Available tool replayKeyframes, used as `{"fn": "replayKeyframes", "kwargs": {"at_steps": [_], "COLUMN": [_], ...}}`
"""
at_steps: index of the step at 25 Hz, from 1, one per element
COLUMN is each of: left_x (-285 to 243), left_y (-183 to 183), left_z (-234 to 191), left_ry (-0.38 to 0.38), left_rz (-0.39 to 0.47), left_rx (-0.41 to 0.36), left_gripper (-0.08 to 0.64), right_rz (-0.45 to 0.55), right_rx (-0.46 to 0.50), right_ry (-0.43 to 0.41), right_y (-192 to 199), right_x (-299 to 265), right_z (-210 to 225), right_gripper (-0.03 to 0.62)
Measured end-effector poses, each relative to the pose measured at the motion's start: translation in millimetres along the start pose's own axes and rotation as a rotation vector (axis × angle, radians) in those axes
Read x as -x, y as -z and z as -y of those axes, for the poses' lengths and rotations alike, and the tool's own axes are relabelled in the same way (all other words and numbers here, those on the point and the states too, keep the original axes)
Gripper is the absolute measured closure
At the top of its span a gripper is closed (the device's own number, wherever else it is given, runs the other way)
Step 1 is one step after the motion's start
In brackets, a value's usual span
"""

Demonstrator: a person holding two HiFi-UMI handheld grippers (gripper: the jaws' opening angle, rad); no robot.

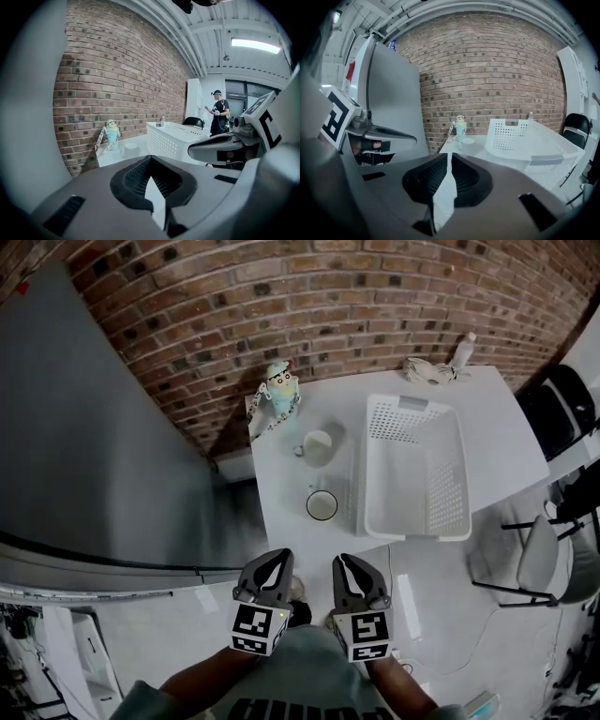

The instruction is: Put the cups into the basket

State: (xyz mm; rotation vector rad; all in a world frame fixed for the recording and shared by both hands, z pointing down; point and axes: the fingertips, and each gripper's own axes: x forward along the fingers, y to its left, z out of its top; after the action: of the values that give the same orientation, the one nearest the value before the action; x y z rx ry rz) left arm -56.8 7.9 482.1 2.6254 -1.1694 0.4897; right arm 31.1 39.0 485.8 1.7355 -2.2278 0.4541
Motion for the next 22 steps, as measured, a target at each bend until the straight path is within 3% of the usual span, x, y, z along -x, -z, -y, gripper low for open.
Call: {"fn": "replayKeyframes", "kwargs": {"at_steps": [2, 5, 11, 22], "left_x": [-9, -21, -39, -61], "left_y": [2, 3, 8, 23], "left_z": [-11, -26, -56, -94], "left_ry": [0.013, 0.032, 0.044, 0.044], "left_rz": [-0.003, -0.010, -0.032, -0.059], "left_rx": [-0.001, -0.003, -0.021, -0.039], "left_gripper": [0.552, 0.552, 0.552, 0.552], "right_rz": [-0.014, -0.045, -0.088, -0.156], "right_rx": [-0.008, -0.032, -0.050, -0.068], "right_ry": [0.017, 0.033, 0.092, 0.202], "right_y": [2, 6, 9, 23], "right_x": [-14, -35, -67, -125], "right_z": [1, 3, 8, 19], "right_gripper": [0.569, 0.476, 0.375, 0.257]}}
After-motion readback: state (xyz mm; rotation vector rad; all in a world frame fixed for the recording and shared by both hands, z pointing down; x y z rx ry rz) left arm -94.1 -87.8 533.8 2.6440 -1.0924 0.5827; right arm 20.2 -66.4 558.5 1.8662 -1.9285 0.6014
